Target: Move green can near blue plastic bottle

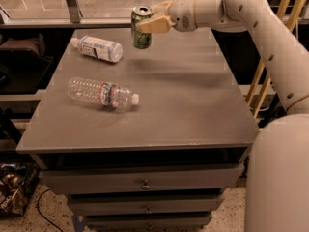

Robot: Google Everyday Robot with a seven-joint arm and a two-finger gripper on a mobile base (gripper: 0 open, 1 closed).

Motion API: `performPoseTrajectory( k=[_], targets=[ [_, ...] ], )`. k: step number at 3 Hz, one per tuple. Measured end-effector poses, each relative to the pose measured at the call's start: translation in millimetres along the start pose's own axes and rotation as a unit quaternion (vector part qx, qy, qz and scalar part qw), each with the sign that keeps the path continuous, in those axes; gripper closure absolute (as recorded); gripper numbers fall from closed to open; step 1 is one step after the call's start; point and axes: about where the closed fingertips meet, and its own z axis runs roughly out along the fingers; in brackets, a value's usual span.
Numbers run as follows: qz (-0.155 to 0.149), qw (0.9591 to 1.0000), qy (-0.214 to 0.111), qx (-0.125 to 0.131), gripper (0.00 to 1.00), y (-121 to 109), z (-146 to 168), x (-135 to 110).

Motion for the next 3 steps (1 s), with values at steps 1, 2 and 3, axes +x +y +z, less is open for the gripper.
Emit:
performPoseTrajectory(
  k=[1, 2, 3],
  targets=[
    [0.001, 1.0000, 0.001, 0.003, 1.00, -9.3, 17.6, -10.2],
    [0.014, 0.9996, 0.016, 0.020, 1.00, -19.0, 29.8, -5.4],
    [0.035, 0.9983, 0.033, 0.034, 1.00, -25.9, 40.9, 1.1]
  ],
)
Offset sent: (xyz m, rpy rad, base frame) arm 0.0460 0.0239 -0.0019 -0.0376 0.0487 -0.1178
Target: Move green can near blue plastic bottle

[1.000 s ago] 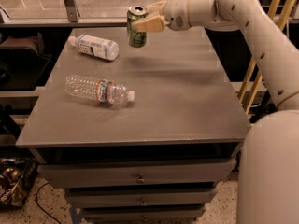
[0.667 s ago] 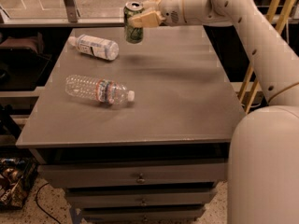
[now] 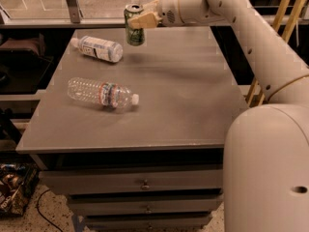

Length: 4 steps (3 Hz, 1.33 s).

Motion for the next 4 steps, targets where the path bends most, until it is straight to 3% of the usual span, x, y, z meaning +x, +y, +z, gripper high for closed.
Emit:
performPoseTrajectory(
  k=[2, 4],
  targets=[
    [0.056, 0.9978, 0.034, -0.009, 1.00, 2.3, 20.4, 21.2],
    [0.095, 0.9946, 0.038, -0.020, 1.00, 2.0, 37.8, 44.6]
  ],
)
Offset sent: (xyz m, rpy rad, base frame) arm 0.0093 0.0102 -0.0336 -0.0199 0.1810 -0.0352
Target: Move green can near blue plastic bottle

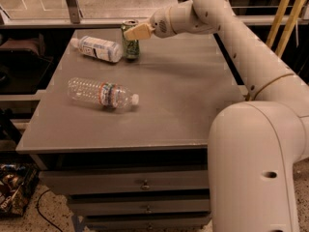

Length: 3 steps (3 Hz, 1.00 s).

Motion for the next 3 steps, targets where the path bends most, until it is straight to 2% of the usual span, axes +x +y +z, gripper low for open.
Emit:
performPoseTrajectory(
  k=[1, 2, 3],
  targets=[
    [0.019, 0.9998, -0.003, 0.002, 1.00, -4.3, 5.5, 10.7],
    [0.018, 0.9998, -0.002, 0.000, 0.83, -2.7, 9.0, 11.1],
    [0.019, 0.9998, -0.001, -0.003, 0.60, -1.1, 12.6, 11.8]
  ],
)
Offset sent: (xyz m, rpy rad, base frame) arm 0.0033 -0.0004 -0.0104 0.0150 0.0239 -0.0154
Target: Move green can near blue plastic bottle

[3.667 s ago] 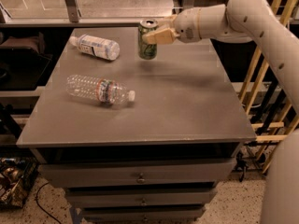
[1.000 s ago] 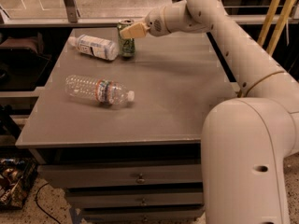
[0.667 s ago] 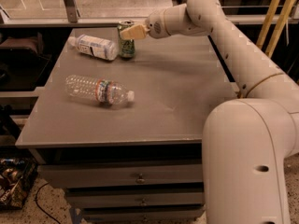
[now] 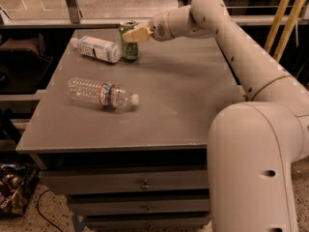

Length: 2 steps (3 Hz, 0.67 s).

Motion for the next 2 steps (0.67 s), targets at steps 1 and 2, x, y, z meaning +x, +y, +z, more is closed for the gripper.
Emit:
performPoseTrajectory(
  k=[1, 2],
  targets=[
    [0.000, 1.0000, 0.001, -0.002, 0.38, 1.4, 3.4, 0.8],
    [0.001, 1.0000, 0.002, -0.005, 0.13, 3.0, 7.2, 1.7]
  ],
)
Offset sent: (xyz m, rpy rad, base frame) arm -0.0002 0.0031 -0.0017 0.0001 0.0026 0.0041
